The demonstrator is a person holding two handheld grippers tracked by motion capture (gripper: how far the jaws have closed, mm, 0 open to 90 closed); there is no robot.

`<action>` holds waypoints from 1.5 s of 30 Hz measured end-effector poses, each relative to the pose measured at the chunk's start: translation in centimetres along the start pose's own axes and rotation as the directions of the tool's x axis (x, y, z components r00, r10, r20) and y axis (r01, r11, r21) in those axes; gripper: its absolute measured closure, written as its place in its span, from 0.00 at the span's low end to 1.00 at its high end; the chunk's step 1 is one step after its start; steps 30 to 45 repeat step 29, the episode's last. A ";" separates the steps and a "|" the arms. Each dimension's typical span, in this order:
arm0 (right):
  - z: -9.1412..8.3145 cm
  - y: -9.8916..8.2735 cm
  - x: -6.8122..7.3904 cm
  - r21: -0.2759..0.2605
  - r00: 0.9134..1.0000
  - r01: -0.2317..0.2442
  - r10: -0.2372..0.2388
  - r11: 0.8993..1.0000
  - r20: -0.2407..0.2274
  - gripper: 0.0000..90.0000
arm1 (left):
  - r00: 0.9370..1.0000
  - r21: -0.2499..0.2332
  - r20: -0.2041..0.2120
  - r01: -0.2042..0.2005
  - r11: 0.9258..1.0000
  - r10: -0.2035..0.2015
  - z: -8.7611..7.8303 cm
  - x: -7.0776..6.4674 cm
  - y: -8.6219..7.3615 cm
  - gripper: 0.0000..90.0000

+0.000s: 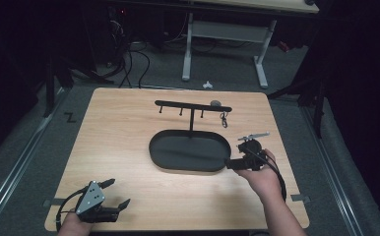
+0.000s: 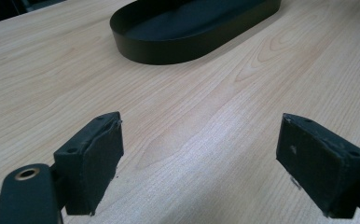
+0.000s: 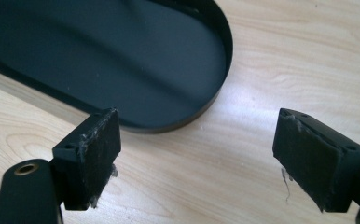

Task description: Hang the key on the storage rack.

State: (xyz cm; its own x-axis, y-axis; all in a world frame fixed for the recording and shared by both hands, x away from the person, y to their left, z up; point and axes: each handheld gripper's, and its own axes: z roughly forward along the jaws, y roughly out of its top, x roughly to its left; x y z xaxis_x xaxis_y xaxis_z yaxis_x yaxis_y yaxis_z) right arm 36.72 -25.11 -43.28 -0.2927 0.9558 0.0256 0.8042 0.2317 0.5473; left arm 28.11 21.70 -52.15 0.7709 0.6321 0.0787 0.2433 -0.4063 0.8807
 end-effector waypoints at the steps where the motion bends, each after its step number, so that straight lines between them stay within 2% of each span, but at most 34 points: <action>1: 0.1 -0.6 0.0 -0.008 1.000 -0.004 0.004 1.000 -0.001 0.17 | 1.000 0.000 0.000 -0.001 1.000 0.001 0.0 0.0 0.0 0.17; 6: 0.8 -3.6 0.2 -0.053 1.000 -0.020 0.019 0.998 -0.009 0.17 | 1.000 0.005 0.002 -0.001 1.000 0.001 0.1 0.0 0.0 0.17; 10: 1.5 -6.0 0.5 -0.080 0.998 -0.050 0.048 0.996 -0.030 0.16 | 1.000 0.007 0.003 -0.002 1.000 0.002 0.1 0.0 0.0 0.17; 13: 1.9 -7.7 0.9 -0.103 0.998 -0.048 0.045 0.993 -0.032 0.16 | 1.000 0.005 0.002 -0.002 1.000 0.002 0.2 0.0 0.0 0.17; 17: 2.5 -9.6 1.4 -0.128 0.997 -0.061 0.053 0.990 -0.063 0.17 | 1.000 0.009 0.005 -0.004 1.000 0.004 0.2 0.0 0.0 0.17; 19: 2.7 -10.4 1.7 -0.161 0.998 -0.053 0.045 0.986 -0.054 0.17 | 1.000 0.006 0.005 -0.003 1.000 0.003 0.2 -0.1 0.0 0.17; 21: 2.7 -11.0 2.0 -0.163 0.998 -0.042 0.033 0.986 -0.057 0.17 | 1.000 0.007 0.001 -0.002 1.000 0.002 0.2 -0.1 0.0 0.17; 23: 2.4 -11.1 2.2 -0.171 0.999 -0.001 -0.008 0.985 -0.050 0.17 | 1.000 0.008 0.006 -0.007 1.000 0.007 0.3 -0.1 0.1 0.17; 24: 2.2 -11.2 2.0 -0.184 0.999 -0.001 -0.006 0.983 -0.035 0.17 | 1.000 0.010 0.008 -0.010 1.000 0.009 0.3 -0.2 0.1 0.17; 28: 2.2 -11.7 1.5 -0.210 0.998 -0.036 0.025 0.977 -0.055 0.17 | 1.000 0.007 0.006 -0.013 1.000 0.012 0.3 -0.3 0.1 0.17; 45: 2.3 -11.8 1.4 -0.216 0.998 -0.037 0.025 0.976 -0.058 0.17 | 1.000 0.007 0.006 -0.013 1.000 0.013 0.4 -0.3 0.1 0.17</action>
